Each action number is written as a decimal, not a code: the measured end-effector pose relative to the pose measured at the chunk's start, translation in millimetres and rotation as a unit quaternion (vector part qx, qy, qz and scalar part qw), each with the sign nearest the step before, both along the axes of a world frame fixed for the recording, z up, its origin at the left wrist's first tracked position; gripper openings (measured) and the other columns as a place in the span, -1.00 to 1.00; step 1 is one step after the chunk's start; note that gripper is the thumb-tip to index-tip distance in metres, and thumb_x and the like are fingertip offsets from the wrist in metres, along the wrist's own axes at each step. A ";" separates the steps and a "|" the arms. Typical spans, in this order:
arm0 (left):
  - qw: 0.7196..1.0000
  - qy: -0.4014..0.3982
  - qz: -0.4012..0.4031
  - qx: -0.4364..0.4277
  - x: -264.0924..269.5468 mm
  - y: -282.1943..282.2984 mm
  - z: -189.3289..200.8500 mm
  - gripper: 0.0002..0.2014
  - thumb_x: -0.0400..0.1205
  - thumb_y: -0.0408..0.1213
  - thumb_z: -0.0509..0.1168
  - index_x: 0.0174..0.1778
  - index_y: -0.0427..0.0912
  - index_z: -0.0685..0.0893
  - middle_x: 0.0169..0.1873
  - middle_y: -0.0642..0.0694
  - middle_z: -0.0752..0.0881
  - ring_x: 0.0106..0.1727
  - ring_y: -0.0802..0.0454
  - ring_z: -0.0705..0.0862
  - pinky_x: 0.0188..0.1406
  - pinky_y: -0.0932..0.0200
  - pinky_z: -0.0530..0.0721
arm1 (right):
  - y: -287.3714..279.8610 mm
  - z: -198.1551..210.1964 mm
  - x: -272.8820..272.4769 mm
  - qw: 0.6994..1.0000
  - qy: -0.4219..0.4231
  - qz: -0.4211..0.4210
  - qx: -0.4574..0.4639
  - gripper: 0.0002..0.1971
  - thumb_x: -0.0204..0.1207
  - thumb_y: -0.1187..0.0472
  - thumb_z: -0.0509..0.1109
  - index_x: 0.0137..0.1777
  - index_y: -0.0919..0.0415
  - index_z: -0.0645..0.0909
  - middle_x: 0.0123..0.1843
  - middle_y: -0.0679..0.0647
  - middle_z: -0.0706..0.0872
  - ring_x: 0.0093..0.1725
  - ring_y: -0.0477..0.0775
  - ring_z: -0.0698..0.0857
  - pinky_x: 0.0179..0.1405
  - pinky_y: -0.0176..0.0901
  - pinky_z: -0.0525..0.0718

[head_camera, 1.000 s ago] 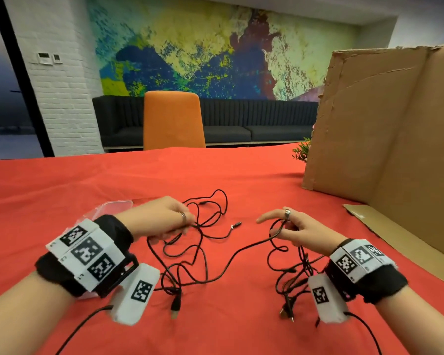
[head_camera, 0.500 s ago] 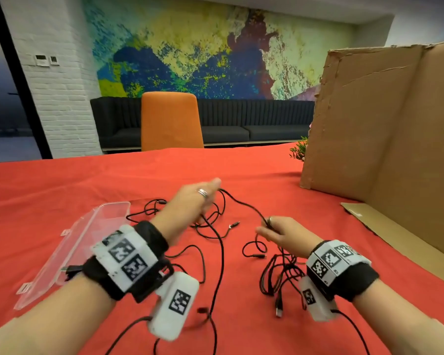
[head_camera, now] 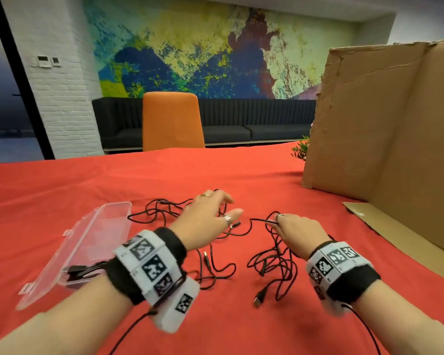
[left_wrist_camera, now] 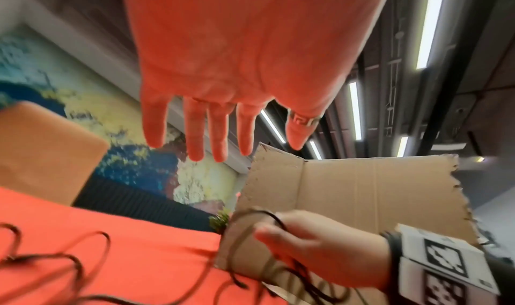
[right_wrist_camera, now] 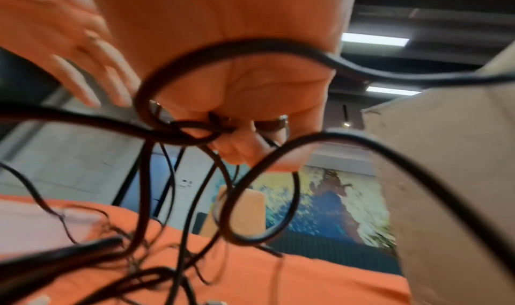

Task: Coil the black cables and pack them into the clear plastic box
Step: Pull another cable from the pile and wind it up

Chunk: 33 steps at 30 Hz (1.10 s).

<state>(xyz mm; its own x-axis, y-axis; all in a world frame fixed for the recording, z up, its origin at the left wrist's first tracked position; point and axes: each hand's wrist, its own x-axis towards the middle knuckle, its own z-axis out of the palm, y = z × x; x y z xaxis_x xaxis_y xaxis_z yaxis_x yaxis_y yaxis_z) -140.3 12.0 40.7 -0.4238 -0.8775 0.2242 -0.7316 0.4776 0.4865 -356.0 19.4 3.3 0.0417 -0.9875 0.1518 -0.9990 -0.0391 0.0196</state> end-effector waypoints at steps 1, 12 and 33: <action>0.999 0.018 -0.022 0.017 -15.1 4.1 -0.4 -0.57 0.60 0.09 0.21 0.31 -0.06 0.47 0.28 -0.07 0.54 0.35 -0.02 0.49 0.40 0.03 0.43 | 1.3 3.9 8.6 1.000 0.018 0.012 -0.009 -0.63 0.69 -0.06 -0.06 0.17 0.13 0.48 0.21 0.10 0.65 0.18 0.24 0.66 -0.03 -0.01 0.54; 0.995 0.049 -0.080 -0.020 -14.8 2.6 0.4 -0.61 0.69 -0.10 0.16 -0.46 -0.07 0.29 -0.52 0.01 0.33 -0.44 0.07 0.32 -0.37 0.09 0.23 | 0.2 -5.8 6.0 0.999 0.019 0.024 -0.029 -0.77 0.59 -0.04 0.11 0.01 0.08 0.49 0.15 0.03 0.65 0.18 0.18 0.64 -0.13 -0.07 0.49; 0.838 0.543 0.046 0.024 35.9 -19.2 49.6 -0.58 0.69 -0.33 0.11 -0.51 -0.05 0.21 -0.72 0.16 0.20 -0.68 0.20 0.15 -0.63 0.30 0.19 | -10.5 -51.9 -89.1 0.979 -0.006 -0.173 0.106 -0.61 0.66 -0.15 -0.02 0.33 -0.05 0.47 0.37 0.00 0.49 0.46 0.10 0.39 0.32 0.11 0.38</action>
<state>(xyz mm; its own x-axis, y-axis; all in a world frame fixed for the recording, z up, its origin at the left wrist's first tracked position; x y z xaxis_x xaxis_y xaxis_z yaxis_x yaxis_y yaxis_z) -104.5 -7.3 90.3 0.0783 -0.9144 0.3971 0.1225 0.4041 0.9065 -445.1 9.0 -48.5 -0.3018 -0.9514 -0.0607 -0.9532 0.3001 0.0358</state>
